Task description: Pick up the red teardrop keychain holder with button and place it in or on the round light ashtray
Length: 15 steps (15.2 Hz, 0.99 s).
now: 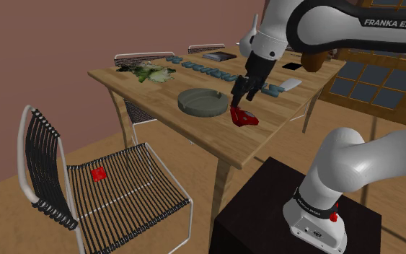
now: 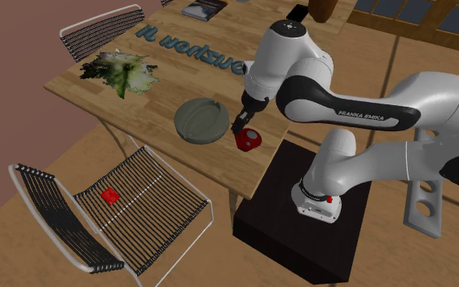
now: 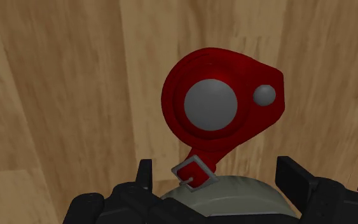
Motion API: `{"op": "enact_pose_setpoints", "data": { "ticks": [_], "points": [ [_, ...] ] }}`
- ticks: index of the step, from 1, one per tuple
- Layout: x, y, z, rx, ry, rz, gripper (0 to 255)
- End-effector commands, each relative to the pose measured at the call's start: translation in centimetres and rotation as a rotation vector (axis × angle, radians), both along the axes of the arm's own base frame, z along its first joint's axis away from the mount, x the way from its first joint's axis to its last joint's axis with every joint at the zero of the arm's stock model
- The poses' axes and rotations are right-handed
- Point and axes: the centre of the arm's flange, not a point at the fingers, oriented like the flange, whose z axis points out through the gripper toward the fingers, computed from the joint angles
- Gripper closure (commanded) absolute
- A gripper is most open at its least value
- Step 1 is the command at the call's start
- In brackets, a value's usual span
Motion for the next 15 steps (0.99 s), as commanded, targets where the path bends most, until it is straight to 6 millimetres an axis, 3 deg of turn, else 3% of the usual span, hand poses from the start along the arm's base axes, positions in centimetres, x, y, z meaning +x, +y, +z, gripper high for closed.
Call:
{"op": "enact_pose_setpoints", "data": {
  "ticks": [1,5,12,13,15],
  "points": [
    [0.2,0.3,-1.0,0.002,-0.001,-0.001,0],
    [0.6,0.4,-2.8,0.002,-0.001,-0.001,0],
    [0.6,0.4,-2.8,0.002,-0.001,-0.001,0],
    [0.6,0.4,-2.8,0.002,-0.001,-0.001,255],
    [0.6,0.4,-2.8,0.002,-0.001,-0.001,255]
  ]
}}
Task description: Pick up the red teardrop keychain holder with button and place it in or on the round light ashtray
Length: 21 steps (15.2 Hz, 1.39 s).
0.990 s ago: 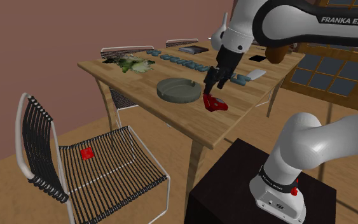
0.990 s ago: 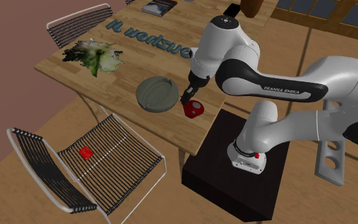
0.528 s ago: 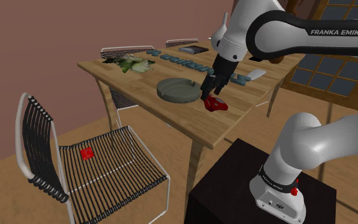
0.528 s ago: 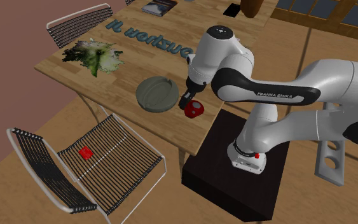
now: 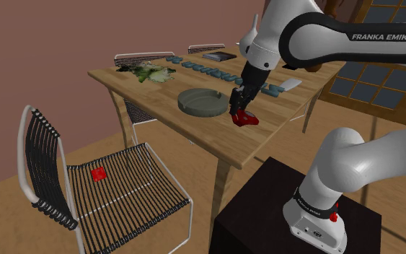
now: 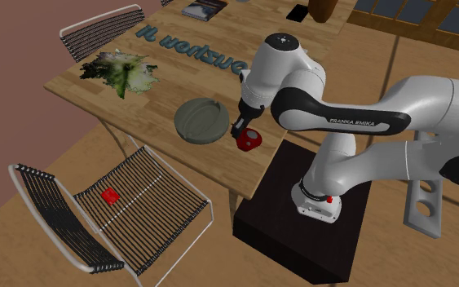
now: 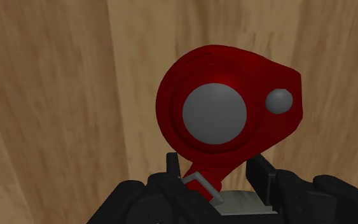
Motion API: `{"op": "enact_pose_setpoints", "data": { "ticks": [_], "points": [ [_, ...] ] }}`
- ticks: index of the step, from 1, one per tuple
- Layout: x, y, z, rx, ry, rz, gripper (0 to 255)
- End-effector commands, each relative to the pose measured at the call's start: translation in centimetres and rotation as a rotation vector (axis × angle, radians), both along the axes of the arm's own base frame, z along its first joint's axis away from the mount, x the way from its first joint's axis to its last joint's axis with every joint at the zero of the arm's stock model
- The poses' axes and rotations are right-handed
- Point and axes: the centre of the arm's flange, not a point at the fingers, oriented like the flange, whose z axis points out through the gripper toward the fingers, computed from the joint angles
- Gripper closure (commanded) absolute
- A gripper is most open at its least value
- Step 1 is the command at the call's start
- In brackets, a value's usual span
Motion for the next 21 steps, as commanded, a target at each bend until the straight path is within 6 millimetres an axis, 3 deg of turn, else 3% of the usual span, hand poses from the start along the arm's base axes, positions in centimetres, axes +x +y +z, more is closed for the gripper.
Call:
{"op": "enact_pose_setpoints", "data": {
  "ticks": [1,7,21],
  "points": [
    [0.0,0.0,0.0,0.000,0.001,0.000,255],
    [0.0,0.0,0.0,0.000,0.001,0.000,255],
    [0.0,0.0,7.4,0.000,0.001,0.000,255]
  ]
}}
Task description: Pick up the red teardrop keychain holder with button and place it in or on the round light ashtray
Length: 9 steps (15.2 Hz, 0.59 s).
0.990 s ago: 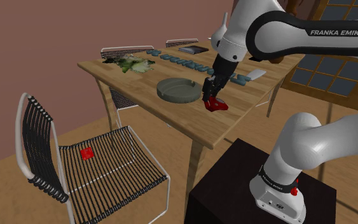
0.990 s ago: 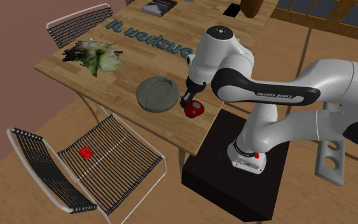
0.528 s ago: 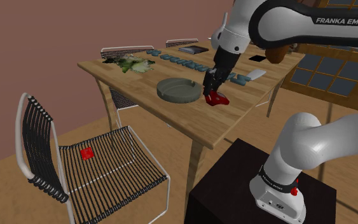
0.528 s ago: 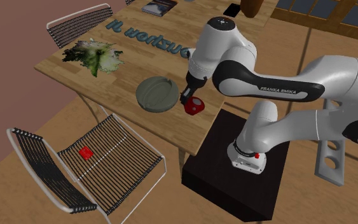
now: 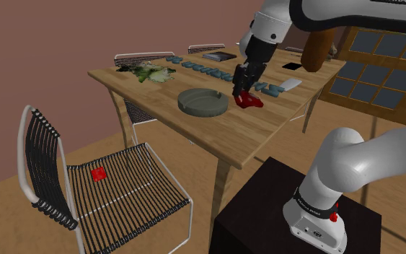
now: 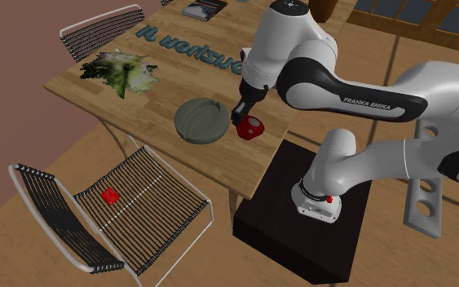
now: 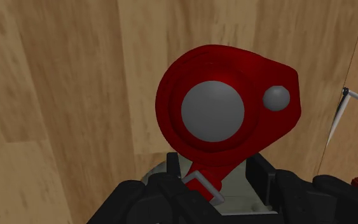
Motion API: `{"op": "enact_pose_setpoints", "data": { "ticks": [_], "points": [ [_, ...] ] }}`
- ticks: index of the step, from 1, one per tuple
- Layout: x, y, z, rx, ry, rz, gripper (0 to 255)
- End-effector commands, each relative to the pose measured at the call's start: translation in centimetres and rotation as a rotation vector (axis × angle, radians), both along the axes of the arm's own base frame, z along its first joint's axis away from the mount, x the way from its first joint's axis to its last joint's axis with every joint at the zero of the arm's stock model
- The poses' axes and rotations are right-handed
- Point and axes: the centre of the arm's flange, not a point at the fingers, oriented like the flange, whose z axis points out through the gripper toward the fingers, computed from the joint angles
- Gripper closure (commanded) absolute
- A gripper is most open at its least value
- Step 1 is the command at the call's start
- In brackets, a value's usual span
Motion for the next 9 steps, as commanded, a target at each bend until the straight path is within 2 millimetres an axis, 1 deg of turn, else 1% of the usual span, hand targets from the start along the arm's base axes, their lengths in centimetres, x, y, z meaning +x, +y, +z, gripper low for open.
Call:
{"op": "enact_pose_setpoints", "data": {
  "ticks": [1,5,6,9],
  "points": [
    [0.0,0.0,1.1,0.000,0.000,0.000,255],
    [0.0,0.0,3.2,0.000,0.000,0.000,255],
    [0.0,0.0,3.3,0.000,0.000,0.000,255],
    [3.9,0.1,3.6,0.000,0.000,0.000,255]
  ]
}}
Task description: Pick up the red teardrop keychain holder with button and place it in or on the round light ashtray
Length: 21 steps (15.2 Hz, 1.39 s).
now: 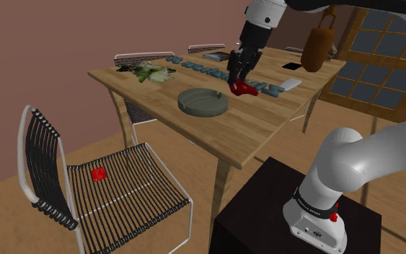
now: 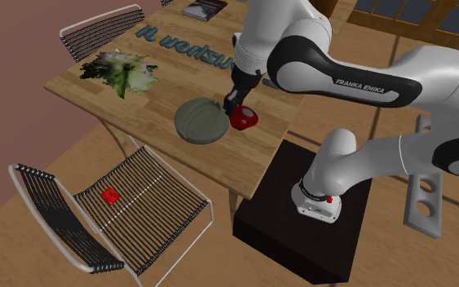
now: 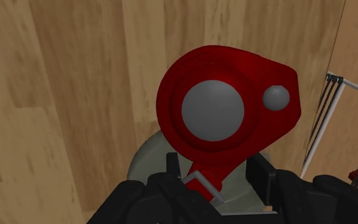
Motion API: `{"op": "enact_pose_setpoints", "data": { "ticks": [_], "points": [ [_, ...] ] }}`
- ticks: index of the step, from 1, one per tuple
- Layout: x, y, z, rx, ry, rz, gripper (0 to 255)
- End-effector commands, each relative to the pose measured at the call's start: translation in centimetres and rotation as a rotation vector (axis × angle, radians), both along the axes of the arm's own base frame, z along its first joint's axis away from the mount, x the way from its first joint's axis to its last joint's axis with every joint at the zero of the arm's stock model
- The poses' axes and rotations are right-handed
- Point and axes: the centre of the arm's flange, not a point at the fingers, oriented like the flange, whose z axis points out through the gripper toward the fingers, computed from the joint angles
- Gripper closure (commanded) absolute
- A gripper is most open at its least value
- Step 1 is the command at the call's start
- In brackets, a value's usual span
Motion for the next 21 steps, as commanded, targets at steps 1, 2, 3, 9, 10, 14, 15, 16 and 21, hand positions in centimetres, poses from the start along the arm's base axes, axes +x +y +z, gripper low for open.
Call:
{"op": "enact_pose_setpoints", "data": {
  "ticks": [1,2,3,9,10,14,15,16,21],
  "points": [
    [2.7,0.2,0.6,0.000,0.000,0.000,255],
    [4.1,0.3,0.7,0.000,0.000,0.000,255],
    [5.4,0.3,0.8,0.000,0.000,0.000,255],
    [14.3,0.6,1.6,0.000,0.000,0.000,255],
    [14.3,0.6,1.1,0.000,0.000,0.000,255],
    [14.3,0.6,-1.0,0.000,0.000,0.000,255],
    [14.3,0.6,-1.6,0.000,0.000,0.000,255],
    [14.3,0.6,-2.1,0.000,0.000,0.000,255],
    [14.3,0.6,-4.7,0.000,0.000,0.000,255]
  ]
}}
